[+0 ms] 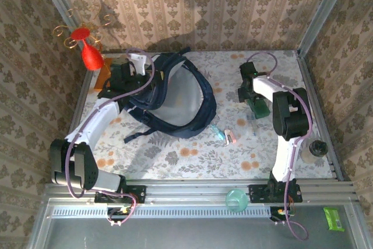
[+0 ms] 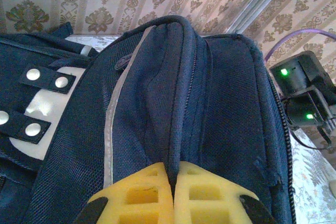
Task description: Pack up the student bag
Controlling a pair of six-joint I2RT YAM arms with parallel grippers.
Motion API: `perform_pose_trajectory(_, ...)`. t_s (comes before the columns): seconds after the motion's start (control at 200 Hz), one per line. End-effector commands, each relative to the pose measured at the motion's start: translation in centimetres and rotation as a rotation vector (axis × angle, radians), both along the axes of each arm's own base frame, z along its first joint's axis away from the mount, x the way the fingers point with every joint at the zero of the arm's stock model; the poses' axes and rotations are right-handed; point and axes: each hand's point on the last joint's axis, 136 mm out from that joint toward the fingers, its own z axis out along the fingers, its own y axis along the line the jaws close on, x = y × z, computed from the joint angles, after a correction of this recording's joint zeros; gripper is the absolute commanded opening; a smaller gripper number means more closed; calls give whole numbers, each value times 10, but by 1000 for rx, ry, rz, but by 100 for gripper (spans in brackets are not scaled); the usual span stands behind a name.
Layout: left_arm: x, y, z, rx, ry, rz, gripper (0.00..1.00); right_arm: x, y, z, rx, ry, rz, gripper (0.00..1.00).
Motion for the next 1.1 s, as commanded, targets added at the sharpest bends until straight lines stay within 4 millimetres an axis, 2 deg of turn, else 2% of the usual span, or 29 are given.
perform_pose_trajectory(0.0, 10, 3, 8, -12, -55, 4, 0, -10, 1, -13, 113, 87, -2, 97)
perform_pose_trajectory(0.185, 10, 2, 5, -16, -47, -3, 0, -15, -14, -23, 249, 120, -82, 90)
perform_pose_trajectory(0.425, 11, 1, 4, -19, -42, -5, 0, -15, -30, -24, 364, 86, -170, 67)
perform_pose_trajectory(0.535, 10, 1, 4, -20, -37, -8, 0, -13, -48, -4, 338, 25, -217, 59)
perform_pose_trajectory(0.6, 10, 0, 3, -20, -36, -9, 0, -11, -56, 22, 326, -43, -232, 54)
perform_pose_trajectory(0.665, 10, 0, 3, -21, -35, -10, 0, -10, -51, 54, 352, -130, -220, 53)
perform_pose_trajectory(0.74, 9, 0, 3, -22, -35, -10, 0, -12, -29, 88, 461, -233, -187, 51)
perform_pose_trajectory(0.85, 9, 0, 6, -31, -42, -15, 0, -23, 27, 130, 647, -360, -80, 50)
perform_pose_trajectory(0.95, 8, -2, 8, -44, -48, -23, 0, -41, 90, 150, 779, -393, 32, 50)
perform_pose_trajectory(1.095, 8, -4, 10, -71, -47, -28, 0, -65, 203, 153, 1060, -346, 169, 49)
